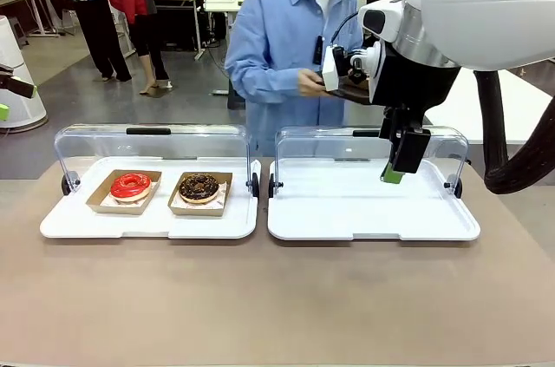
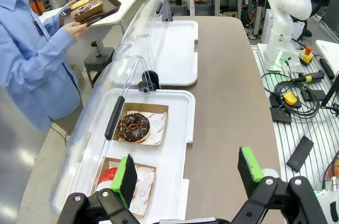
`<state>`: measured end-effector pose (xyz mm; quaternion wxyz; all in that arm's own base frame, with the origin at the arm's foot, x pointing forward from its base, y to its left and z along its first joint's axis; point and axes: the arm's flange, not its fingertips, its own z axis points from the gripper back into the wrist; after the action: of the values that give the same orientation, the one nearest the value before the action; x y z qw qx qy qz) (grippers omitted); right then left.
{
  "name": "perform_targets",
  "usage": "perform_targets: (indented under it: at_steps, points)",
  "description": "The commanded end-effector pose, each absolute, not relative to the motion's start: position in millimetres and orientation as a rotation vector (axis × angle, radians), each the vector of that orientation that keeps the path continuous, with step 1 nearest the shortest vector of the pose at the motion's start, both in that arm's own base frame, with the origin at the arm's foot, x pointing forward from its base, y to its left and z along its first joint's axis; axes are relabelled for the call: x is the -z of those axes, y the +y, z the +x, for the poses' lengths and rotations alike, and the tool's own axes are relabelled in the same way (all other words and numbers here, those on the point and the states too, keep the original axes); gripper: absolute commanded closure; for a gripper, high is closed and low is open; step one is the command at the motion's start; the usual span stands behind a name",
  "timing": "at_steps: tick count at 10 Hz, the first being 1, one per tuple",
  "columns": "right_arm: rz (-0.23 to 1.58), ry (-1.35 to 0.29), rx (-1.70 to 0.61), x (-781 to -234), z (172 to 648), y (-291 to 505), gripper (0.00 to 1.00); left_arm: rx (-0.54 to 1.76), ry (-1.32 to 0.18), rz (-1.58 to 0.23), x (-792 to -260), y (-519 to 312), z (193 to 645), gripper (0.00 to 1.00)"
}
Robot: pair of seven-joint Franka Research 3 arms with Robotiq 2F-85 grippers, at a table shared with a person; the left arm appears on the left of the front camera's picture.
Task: Provide the desired donut to the person.
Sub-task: Place the picked Paper togo box onto the Handle tray extended by the person.
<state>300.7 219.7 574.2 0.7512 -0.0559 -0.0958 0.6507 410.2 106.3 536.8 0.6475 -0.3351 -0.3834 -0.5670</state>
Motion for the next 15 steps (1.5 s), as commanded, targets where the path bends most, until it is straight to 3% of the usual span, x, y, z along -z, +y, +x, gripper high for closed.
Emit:
perform_targets:
  at_steps: [1, 14, 15]
  points:
    - [-0.129, -0.208, -1.421, -574.2, 299.1, 221.0, 0.00, 1.293, -0.876, -0.767, -538.2, 106.5, 408.8, 0.00]
    - [-0.122, -0.209, -1.422, -574.2, 300.6, 219.7, 0.00, 1.293, -0.876, -0.767, -538.2, 106.5, 408.8, 0.00]
    - [0.036, -0.248, -1.456, -583.0, 309.5, 175.5, 0.00, 1.293, -0.876, -0.767, -538.2, 106.5, 408.8, 0.00]
